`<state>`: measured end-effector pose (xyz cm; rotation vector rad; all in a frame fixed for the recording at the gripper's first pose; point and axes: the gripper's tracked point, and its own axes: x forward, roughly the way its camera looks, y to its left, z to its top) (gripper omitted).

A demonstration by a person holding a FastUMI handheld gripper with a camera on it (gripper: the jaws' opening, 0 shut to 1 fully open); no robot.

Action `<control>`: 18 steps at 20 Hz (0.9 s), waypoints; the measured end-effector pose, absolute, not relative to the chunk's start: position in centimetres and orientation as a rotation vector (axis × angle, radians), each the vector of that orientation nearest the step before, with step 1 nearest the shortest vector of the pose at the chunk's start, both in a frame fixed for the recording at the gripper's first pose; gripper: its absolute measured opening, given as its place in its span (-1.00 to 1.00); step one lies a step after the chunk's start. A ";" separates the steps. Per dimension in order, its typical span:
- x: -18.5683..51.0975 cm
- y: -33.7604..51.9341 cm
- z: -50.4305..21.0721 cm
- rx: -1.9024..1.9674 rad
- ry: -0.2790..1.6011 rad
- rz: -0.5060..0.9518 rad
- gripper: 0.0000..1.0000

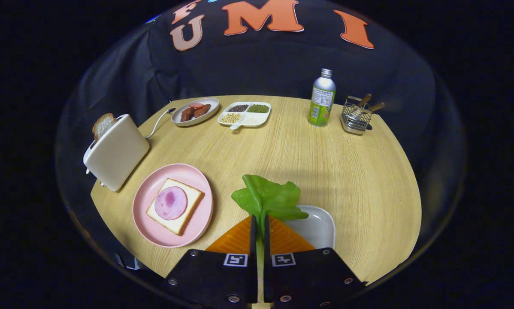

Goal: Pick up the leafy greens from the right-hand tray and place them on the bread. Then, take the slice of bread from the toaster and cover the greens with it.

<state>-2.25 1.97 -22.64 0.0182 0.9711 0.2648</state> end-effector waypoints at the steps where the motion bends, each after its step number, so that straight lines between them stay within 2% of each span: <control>1: -2.1 2.7 -22.2 0.020 0.963 0.279 -0.88; 8: -1.3 8.2 -20.7 0.012 0.938 0.393 -0.88; 18: -0.5 14.1 -22.2 0.015 0.963 0.493 -0.88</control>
